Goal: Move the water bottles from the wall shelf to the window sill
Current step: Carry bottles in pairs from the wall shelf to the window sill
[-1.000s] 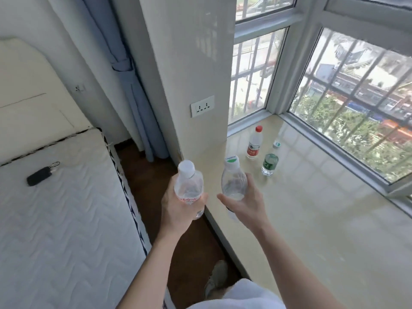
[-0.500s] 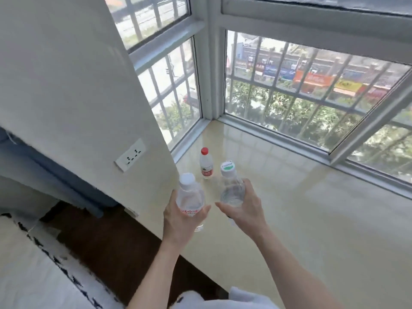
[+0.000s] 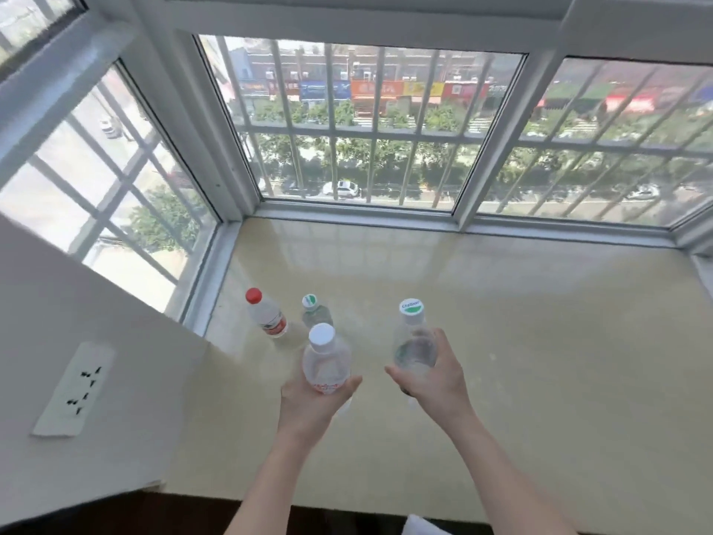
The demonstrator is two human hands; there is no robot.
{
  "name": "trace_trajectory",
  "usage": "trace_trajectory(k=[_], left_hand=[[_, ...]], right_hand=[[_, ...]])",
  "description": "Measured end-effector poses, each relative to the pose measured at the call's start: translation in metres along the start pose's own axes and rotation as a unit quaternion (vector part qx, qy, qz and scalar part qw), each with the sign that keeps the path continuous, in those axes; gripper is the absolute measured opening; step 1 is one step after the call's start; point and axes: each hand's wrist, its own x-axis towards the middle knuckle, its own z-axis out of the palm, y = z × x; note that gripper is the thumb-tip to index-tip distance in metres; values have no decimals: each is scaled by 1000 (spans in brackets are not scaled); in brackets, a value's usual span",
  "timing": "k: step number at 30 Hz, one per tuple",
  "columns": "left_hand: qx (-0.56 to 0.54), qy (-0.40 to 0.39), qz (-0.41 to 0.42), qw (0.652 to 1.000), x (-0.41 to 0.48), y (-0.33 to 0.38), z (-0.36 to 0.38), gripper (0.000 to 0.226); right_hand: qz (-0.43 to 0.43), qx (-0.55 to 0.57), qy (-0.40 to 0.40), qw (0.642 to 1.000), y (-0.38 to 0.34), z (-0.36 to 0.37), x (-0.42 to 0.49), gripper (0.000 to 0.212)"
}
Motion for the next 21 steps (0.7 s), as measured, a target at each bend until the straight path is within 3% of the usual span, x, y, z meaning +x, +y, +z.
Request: trace_trajectory(k=[7,16,21], left_hand=[[35,-79,-5,996,53,-17,34,50],[57,-65,-2,996,152,-80,102,66],[71,-66,38,995,198,-102,131,65]], right_hand=[[47,24,52,997,39,-10,37,60],[39,28,33,998,121,3,135,51],[13,57,20,998,154,11,185,59]])
